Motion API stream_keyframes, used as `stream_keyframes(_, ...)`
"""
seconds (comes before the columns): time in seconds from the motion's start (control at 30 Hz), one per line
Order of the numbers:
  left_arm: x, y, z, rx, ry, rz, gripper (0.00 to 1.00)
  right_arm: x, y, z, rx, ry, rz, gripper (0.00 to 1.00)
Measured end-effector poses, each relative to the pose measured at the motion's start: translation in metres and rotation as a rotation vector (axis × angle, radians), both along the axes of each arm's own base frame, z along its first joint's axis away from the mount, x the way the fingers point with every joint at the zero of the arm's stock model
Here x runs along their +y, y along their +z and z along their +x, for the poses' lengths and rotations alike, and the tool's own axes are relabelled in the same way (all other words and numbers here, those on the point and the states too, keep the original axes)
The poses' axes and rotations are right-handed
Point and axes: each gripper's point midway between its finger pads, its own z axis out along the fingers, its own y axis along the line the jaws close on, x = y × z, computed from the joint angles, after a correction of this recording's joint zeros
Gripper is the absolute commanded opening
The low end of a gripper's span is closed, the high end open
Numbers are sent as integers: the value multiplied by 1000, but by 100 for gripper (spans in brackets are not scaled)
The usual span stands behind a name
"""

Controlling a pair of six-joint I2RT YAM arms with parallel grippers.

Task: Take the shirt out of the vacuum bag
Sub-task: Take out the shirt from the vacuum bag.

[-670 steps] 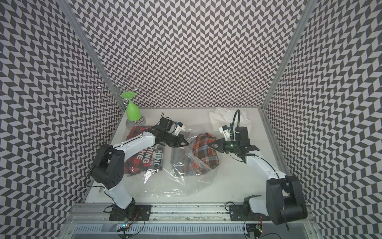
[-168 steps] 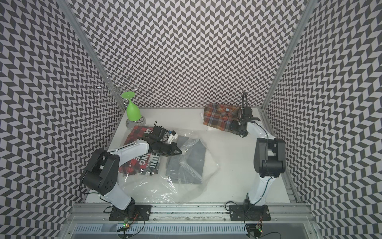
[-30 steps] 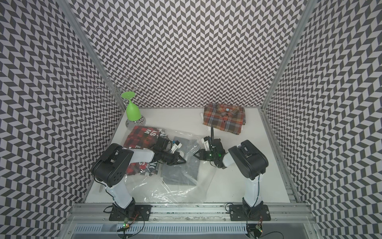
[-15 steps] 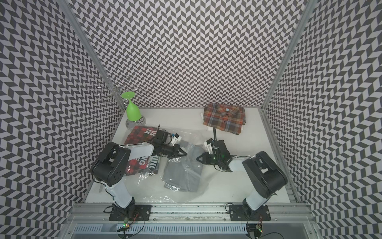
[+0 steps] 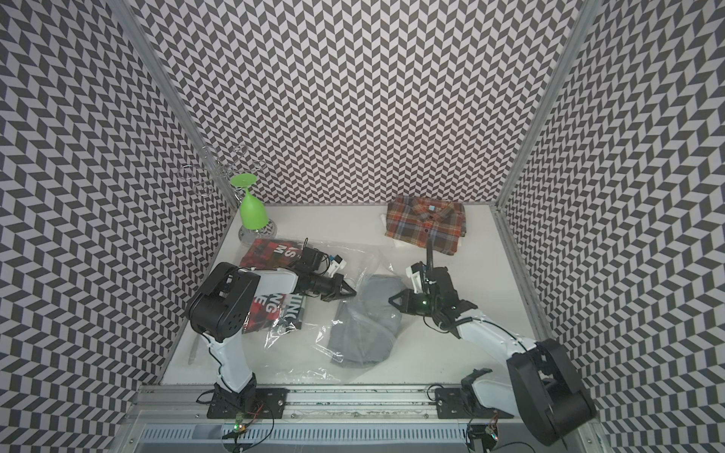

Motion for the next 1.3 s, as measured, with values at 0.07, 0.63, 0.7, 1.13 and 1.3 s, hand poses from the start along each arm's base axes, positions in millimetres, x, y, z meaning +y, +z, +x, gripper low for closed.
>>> stream_keyframes(0.07, 0, -4, 2, 0, 3, 5, 0, -24, 0, 7, 7, -64, -16, 0)
stream_keyframes(0.63, -2, -15, 5, -10, -2, 27, 0, -138, 35, 44, -5, -323, -102, 0)
stream_keyframes(0.7, -2, -15, 6, -15, -5, 27, 0, -156, 42, 47, -12, -374, -108, 0)
stream_keyframes(1.13, 0, -16, 6, -38, -21, 33, 0, -239, 108, 78, -153, -609, -245, 0)
stream_keyframes(1.3, 4, -15, 6, -42, -26, 36, 0, -256, 114, 85, -159, -663, -286, 0)
